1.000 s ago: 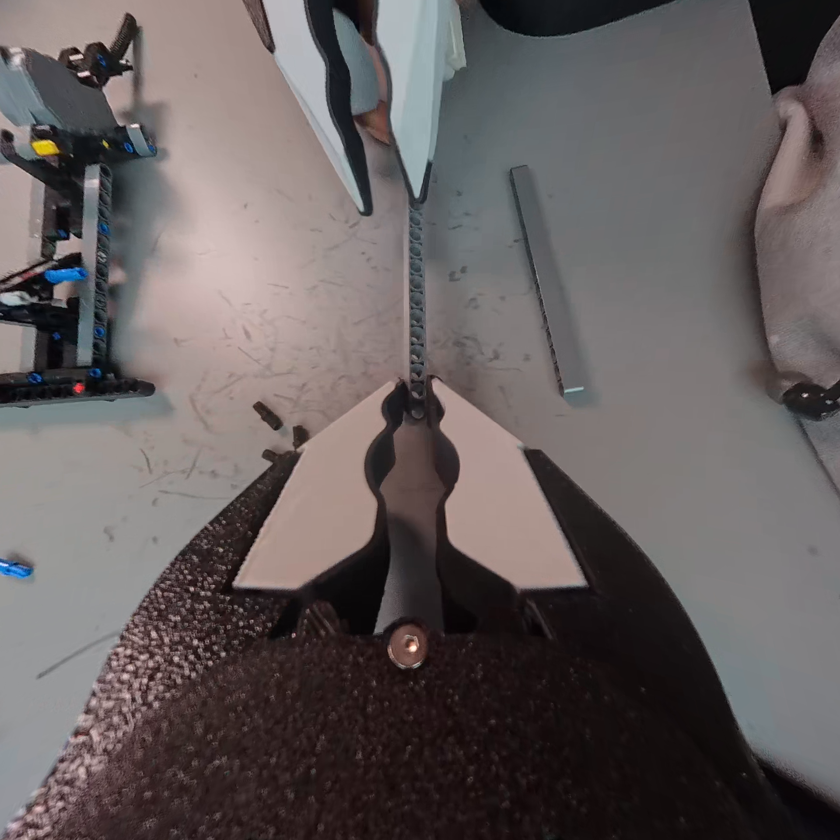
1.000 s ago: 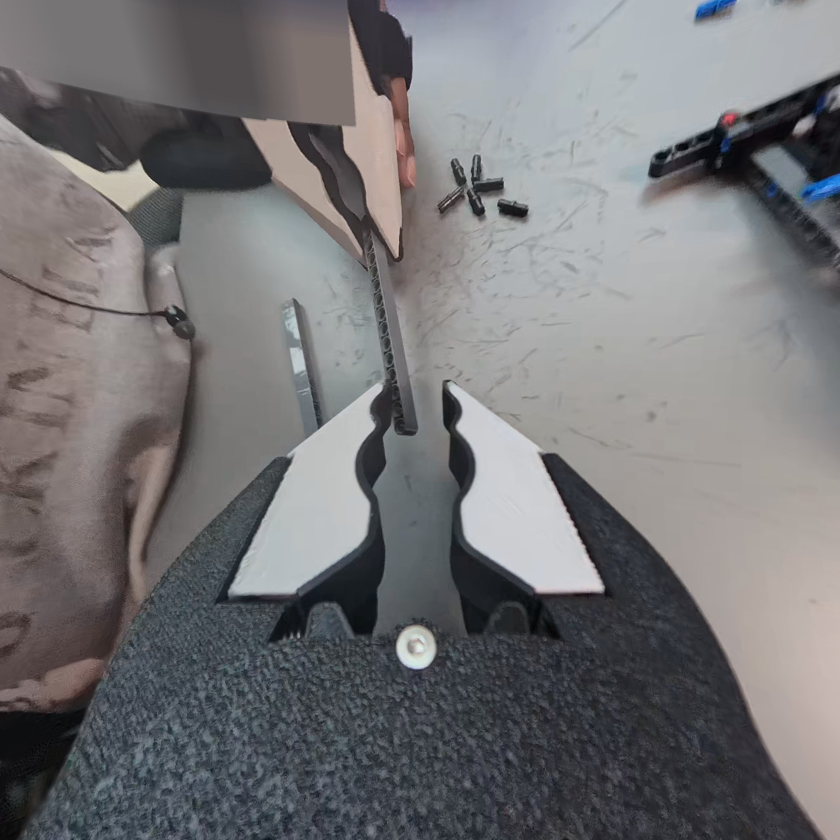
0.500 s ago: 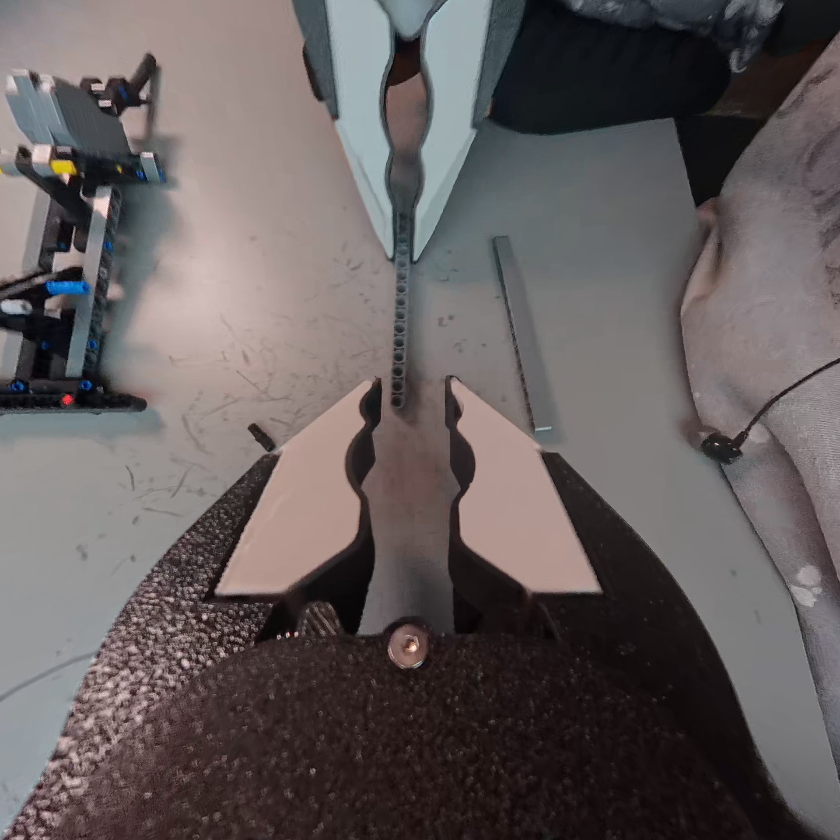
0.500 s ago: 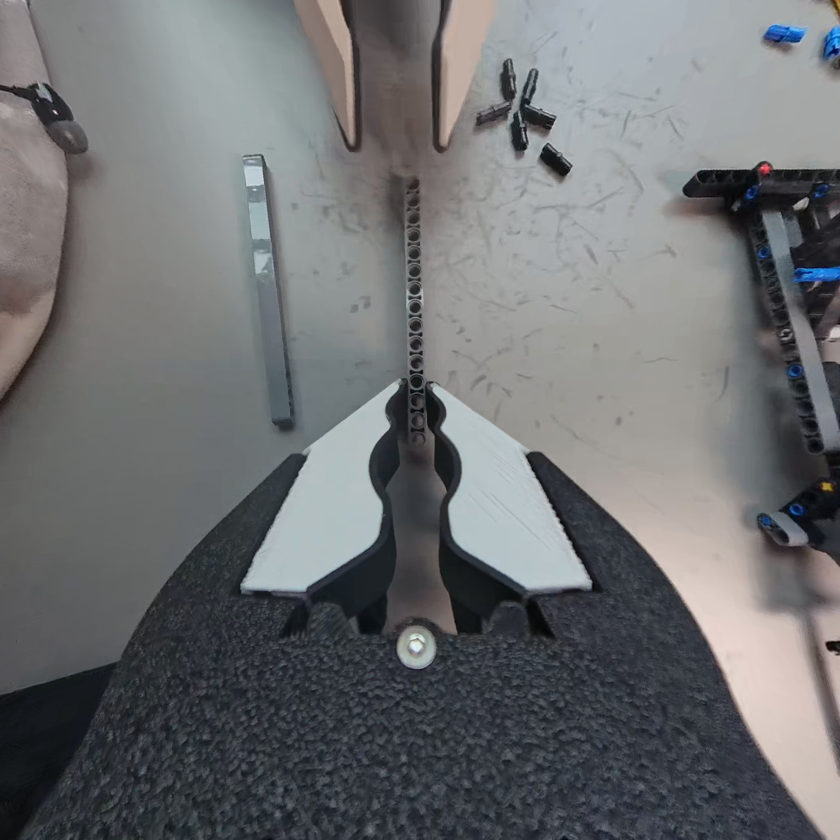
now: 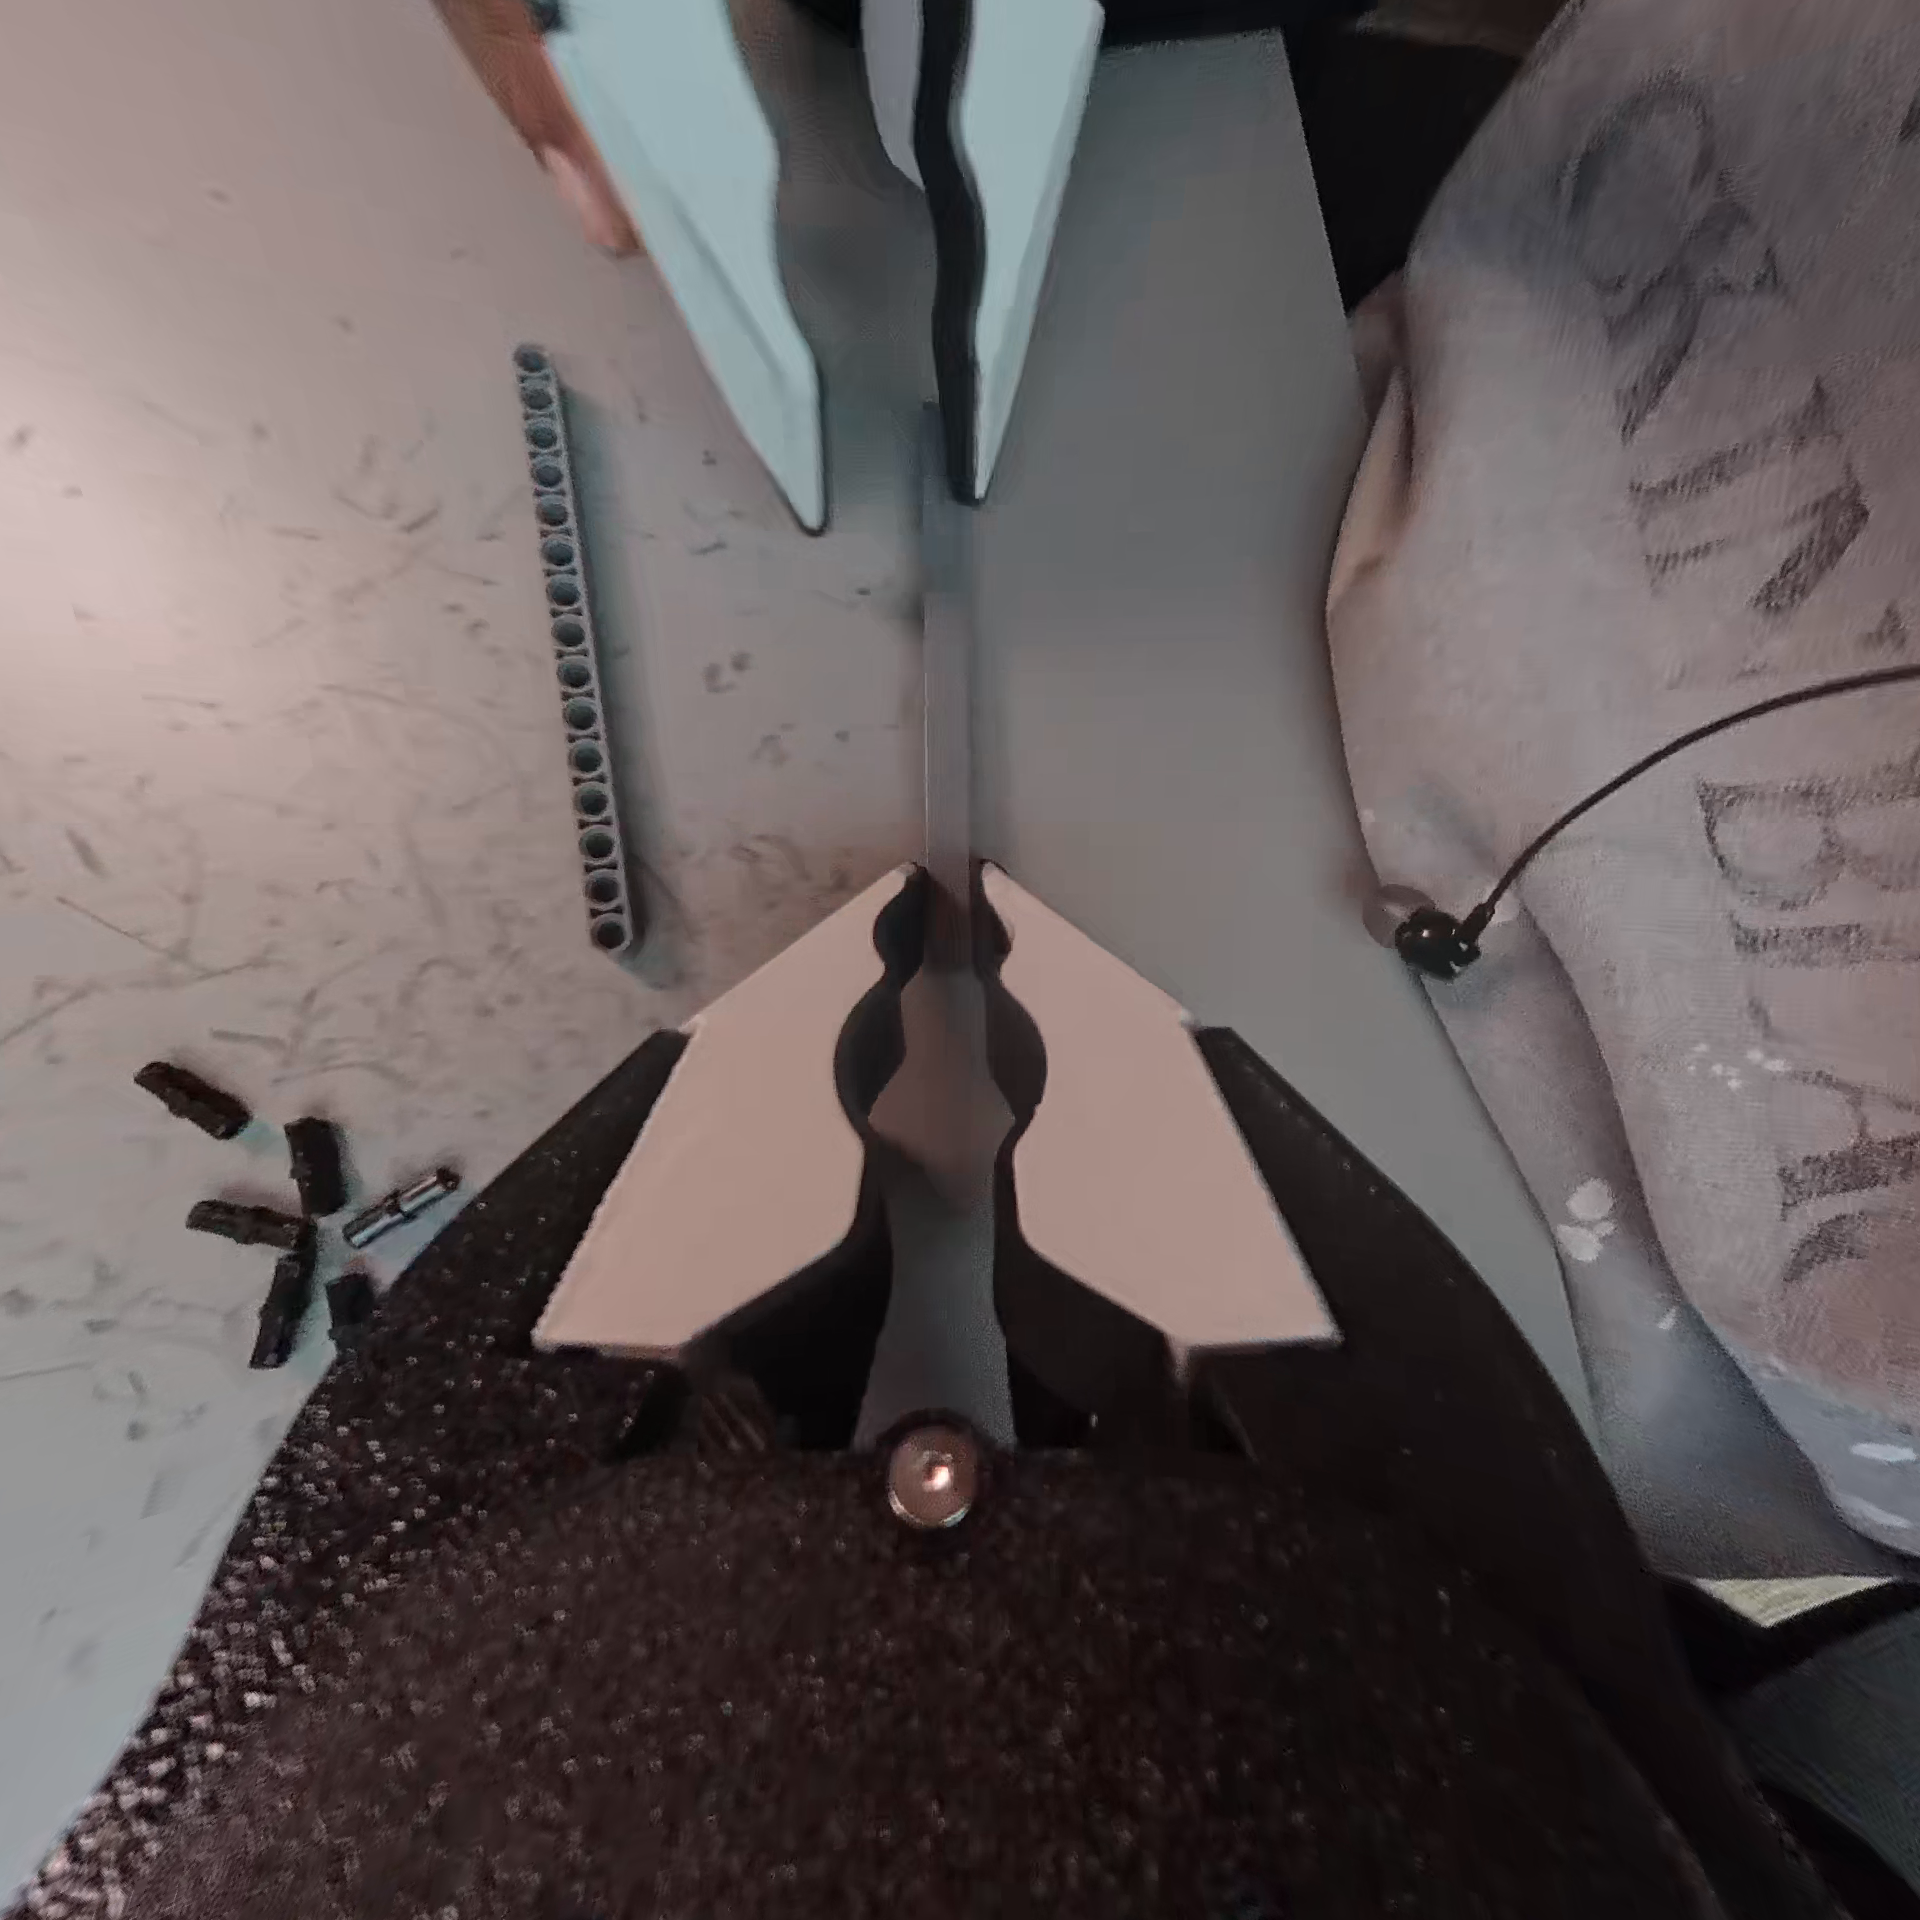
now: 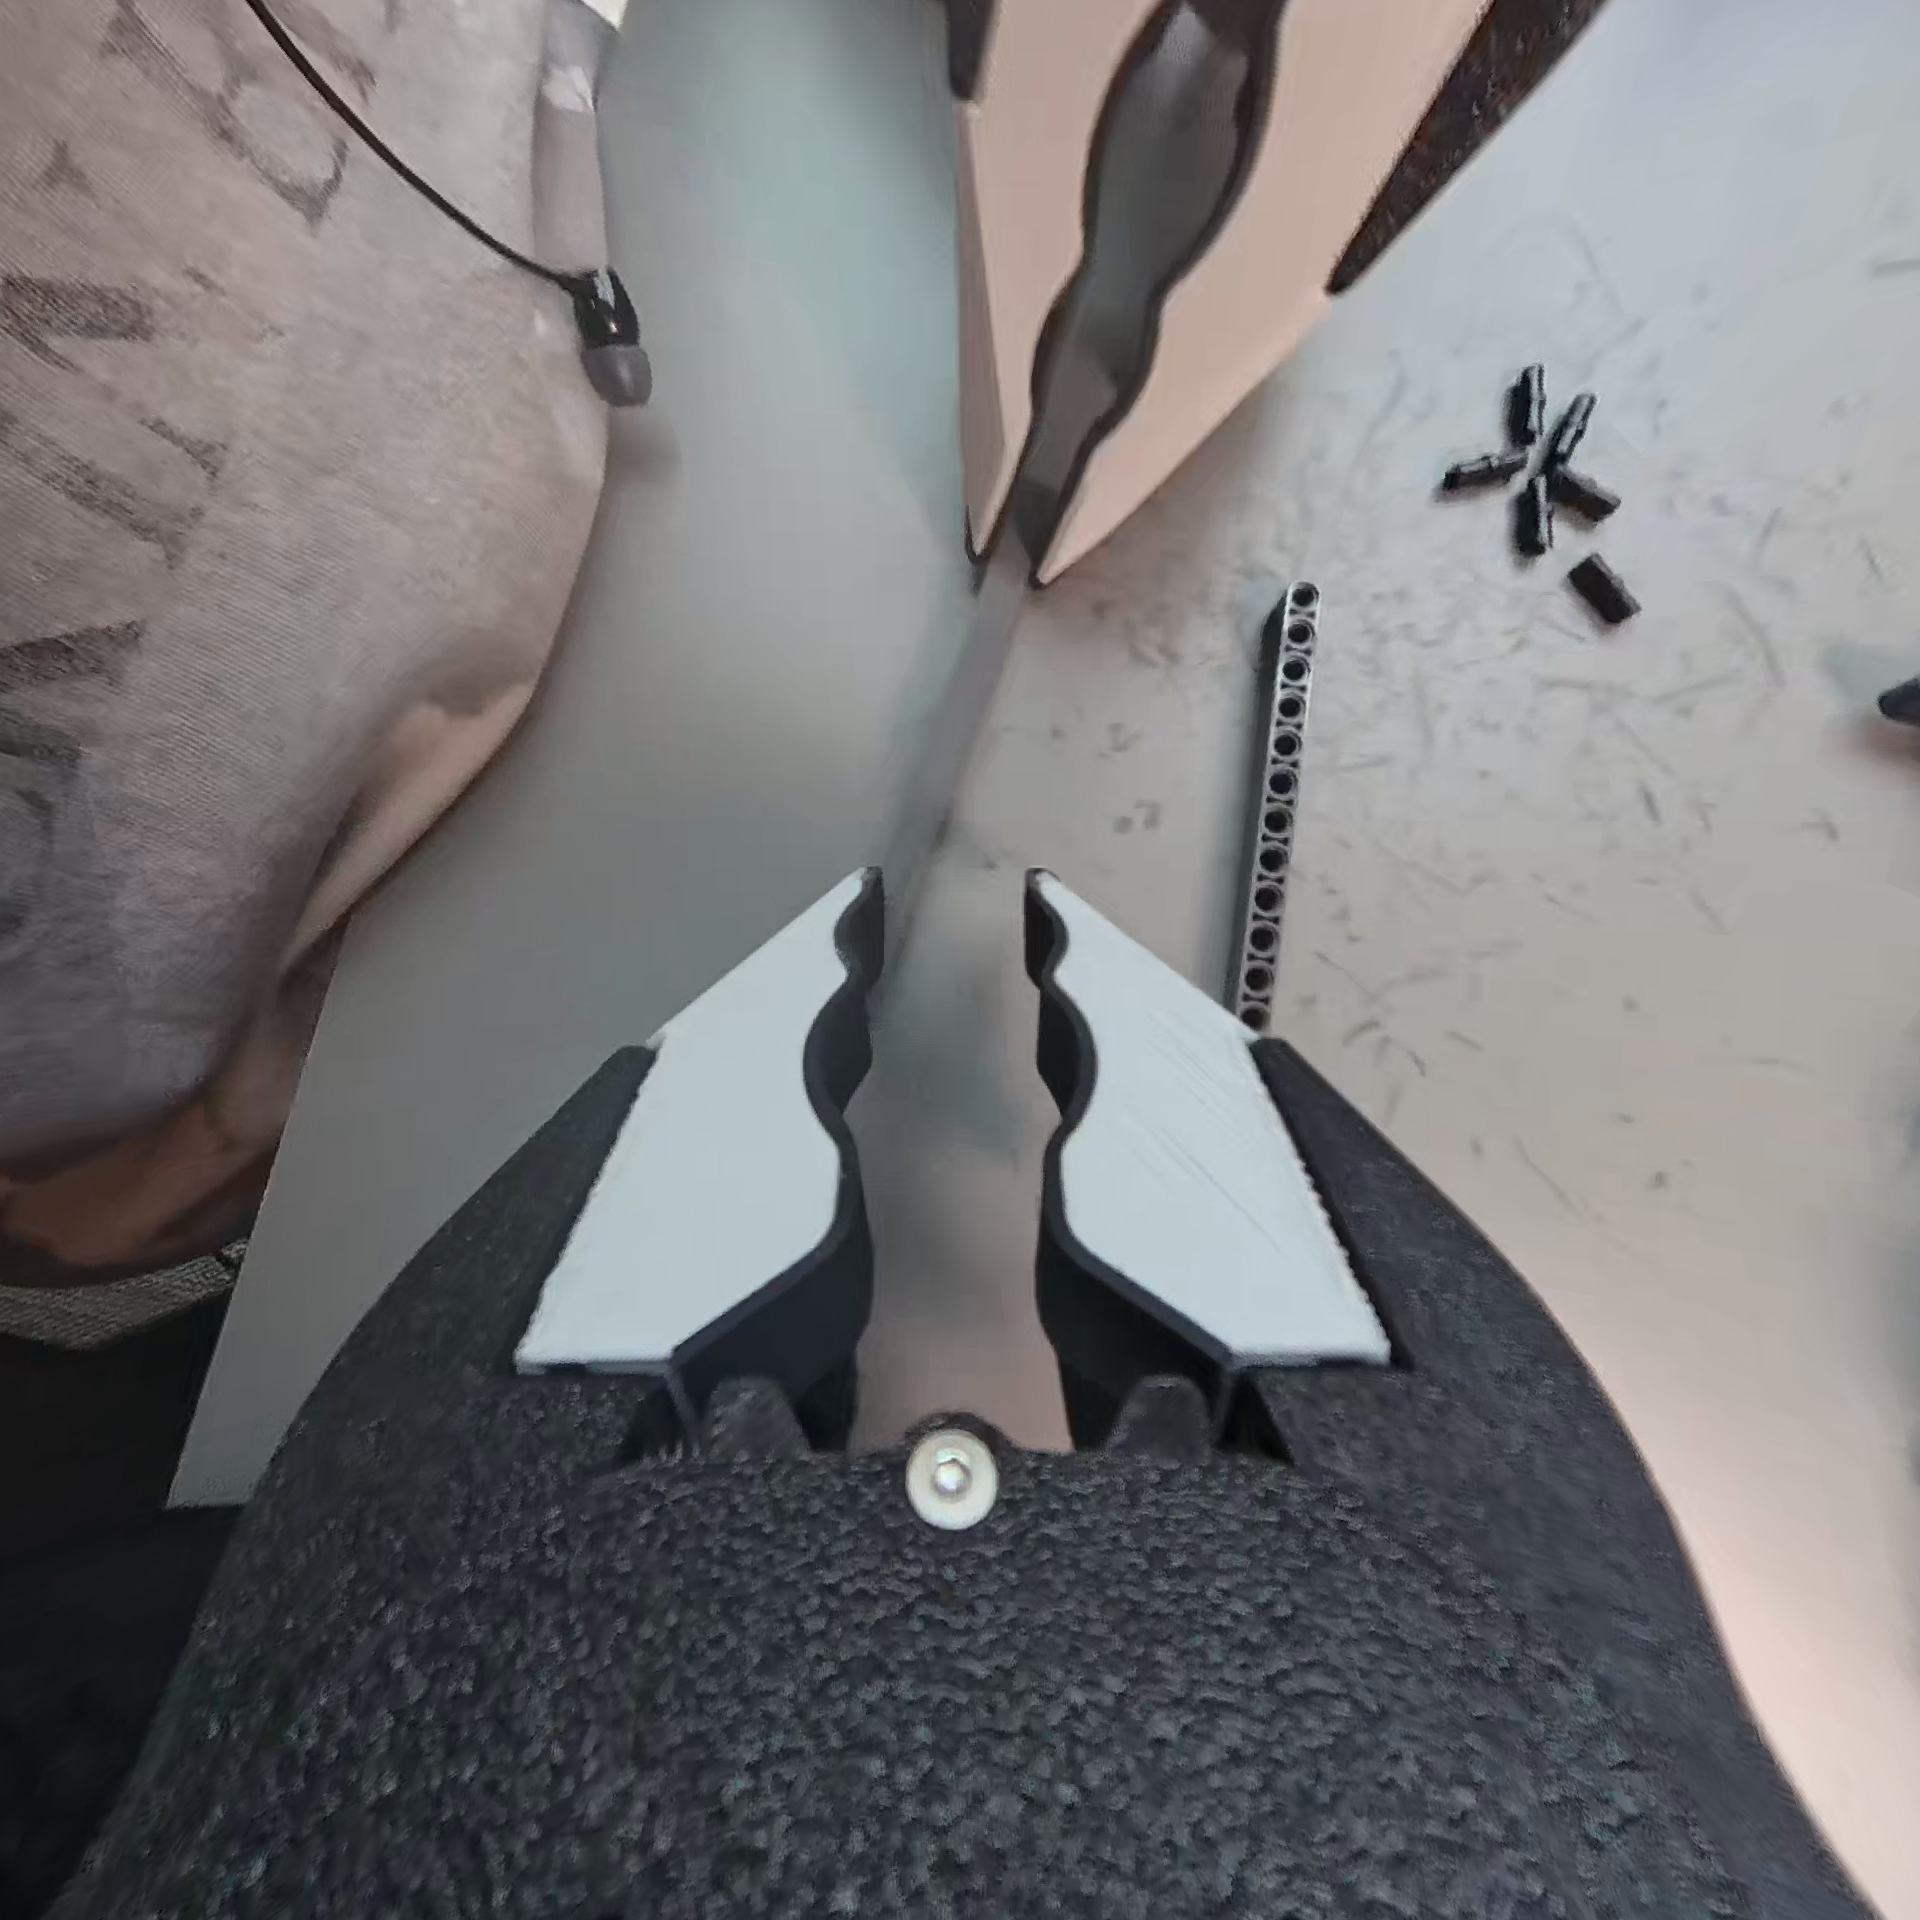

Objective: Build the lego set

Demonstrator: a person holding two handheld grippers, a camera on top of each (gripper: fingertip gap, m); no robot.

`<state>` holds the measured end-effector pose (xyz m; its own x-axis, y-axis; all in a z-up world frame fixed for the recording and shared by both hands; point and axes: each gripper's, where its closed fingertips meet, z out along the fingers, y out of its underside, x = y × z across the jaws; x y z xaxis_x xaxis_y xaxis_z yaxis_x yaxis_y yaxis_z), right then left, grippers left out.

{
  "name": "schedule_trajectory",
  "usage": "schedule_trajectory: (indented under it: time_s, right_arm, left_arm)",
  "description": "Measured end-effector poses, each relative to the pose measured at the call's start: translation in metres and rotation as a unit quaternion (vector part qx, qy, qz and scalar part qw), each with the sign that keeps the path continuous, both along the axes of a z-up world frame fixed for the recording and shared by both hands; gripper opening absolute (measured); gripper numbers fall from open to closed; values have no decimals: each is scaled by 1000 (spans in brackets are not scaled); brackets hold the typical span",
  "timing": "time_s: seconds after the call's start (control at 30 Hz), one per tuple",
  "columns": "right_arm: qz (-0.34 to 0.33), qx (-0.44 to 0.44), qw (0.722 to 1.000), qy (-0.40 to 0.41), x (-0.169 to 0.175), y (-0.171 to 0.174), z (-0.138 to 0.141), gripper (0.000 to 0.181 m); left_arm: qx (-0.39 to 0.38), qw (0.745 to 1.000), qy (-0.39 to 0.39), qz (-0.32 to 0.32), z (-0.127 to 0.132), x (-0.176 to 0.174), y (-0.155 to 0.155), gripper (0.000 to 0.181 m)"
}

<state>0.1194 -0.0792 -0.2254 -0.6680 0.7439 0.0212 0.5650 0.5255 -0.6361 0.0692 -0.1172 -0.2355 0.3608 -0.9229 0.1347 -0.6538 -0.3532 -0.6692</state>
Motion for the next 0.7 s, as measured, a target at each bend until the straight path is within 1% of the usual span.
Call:
schedule_trajectory:
  time_s: [0.03,0.07,0.13,0.17,0.2,0.27,0.3,0.33,0.37,0.43,0.5,0.57,0.63,0.7]
  right_arm:
    - [-1,9,1000,7,-3,1,-2,6]
    - [-3,14,1000,6,-5,4,-4,0]
    - [-12,-32,999,-24,-1,5,-2,0]
    - [-25,-54,998,-36,-1,10,-3,0]
    - [-42,-78,995,-46,-1,15,-3,0]
    - [-62,-121,988,-67,1,24,-4,0]
    - [-68,-132,987,-63,0,26,-2,0]
    - [-79,-126,987,-54,-3,31,-2,0]
    - [-88,-111,989,-44,-6,35,-2,0]
    - [-82,-87,993,-16,-9,33,5,0]
    - [-54,-48,997,-2,-6,21,10,17]
    - [-38,1,999,-2,-4,12,5,26]
    - [-47,43,998,-26,-2,15,-10,17]
    - [-57,13,998,-24,-3,15,-8,7]
  left_arm:
    - [-21,999,-21,16,2,0,3,9]
    - [-46,998,-41,32,4,-1,6,10]
    - [-90,991,-75,63,8,-2,12,9]
    - [-95,989,-81,83,9,-5,18,10]
    - [-93,987,-87,100,11,-8,24,10]
    - [-83,985,-99,113,15,-12,28,11]
    - [-74,985,-94,122,15,-16,30,9]
    - [-68,985,-84,133,12,-20,33,3]
    - [-67,985,-77,140,10,-24,34,1]
    - [-64,983,-79,151,11,-26,36,2]
    - [-63,982,-90,152,15,-27,37,4]
    - [-55,983,-92,151,17,-29,38,10]
    - [-39,985,-78,148,17,-32,38,17]
    - [-11,990,-67,125,19,-30,36,25]
